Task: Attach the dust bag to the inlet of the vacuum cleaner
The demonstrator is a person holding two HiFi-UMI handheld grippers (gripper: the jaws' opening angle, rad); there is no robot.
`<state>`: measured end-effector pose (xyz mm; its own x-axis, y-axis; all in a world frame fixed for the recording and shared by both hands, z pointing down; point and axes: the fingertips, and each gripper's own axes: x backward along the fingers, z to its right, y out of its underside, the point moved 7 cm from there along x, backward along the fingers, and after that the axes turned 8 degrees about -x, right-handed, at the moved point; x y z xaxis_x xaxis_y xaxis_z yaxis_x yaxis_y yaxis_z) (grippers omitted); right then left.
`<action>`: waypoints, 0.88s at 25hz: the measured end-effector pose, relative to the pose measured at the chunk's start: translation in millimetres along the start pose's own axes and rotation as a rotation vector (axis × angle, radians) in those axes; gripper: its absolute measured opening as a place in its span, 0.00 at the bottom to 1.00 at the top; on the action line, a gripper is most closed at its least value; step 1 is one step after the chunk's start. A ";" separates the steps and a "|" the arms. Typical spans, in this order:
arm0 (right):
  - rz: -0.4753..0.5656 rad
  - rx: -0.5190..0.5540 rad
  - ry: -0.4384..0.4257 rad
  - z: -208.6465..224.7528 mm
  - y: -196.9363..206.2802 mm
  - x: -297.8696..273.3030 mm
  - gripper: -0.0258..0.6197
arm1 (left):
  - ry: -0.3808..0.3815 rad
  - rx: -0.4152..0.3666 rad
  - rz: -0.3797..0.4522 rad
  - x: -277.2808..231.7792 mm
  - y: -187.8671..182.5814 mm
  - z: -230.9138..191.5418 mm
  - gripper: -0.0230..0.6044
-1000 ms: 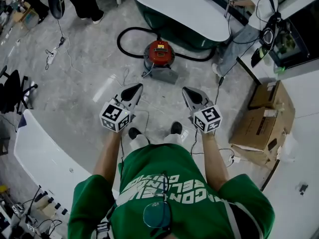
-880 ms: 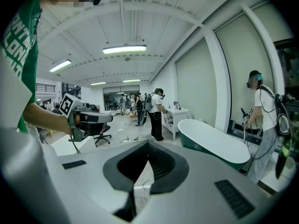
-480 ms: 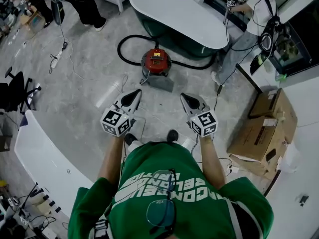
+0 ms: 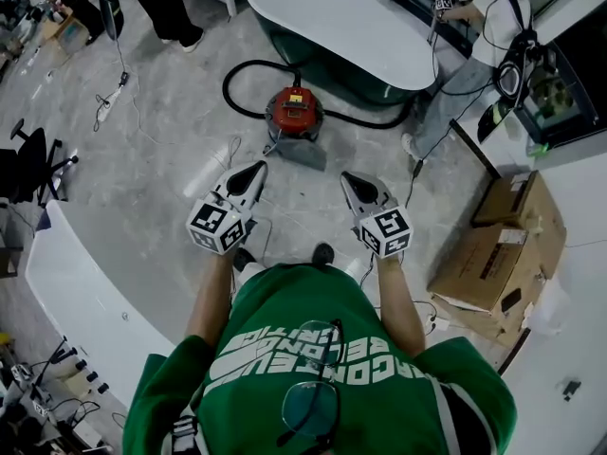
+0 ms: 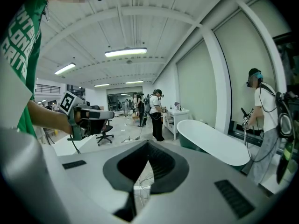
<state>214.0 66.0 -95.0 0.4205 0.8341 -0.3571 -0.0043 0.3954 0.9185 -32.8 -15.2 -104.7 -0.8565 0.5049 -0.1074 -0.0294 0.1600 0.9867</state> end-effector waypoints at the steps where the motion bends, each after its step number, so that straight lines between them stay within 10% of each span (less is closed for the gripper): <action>1: -0.001 -0.002 0.000 1.3 -0.1 -0.2 0.05 | 0.000 -0.002 -0.002 -1.1 -0.3 0.8 0.04; 22: 0.014 -0.035 0.026 -5.2 -0.9 -10.3 0.05 | 0.022 -0.002 -0.012 4.6 0.2 -2.6 0.04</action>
<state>204.9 59.1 -93.0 0.3961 0.8493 -0.3491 -0.0419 0.3965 0.9171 -38.1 -15.1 -104.7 -0.8674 0.4839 -0.1164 -0.0405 0.1645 0.9855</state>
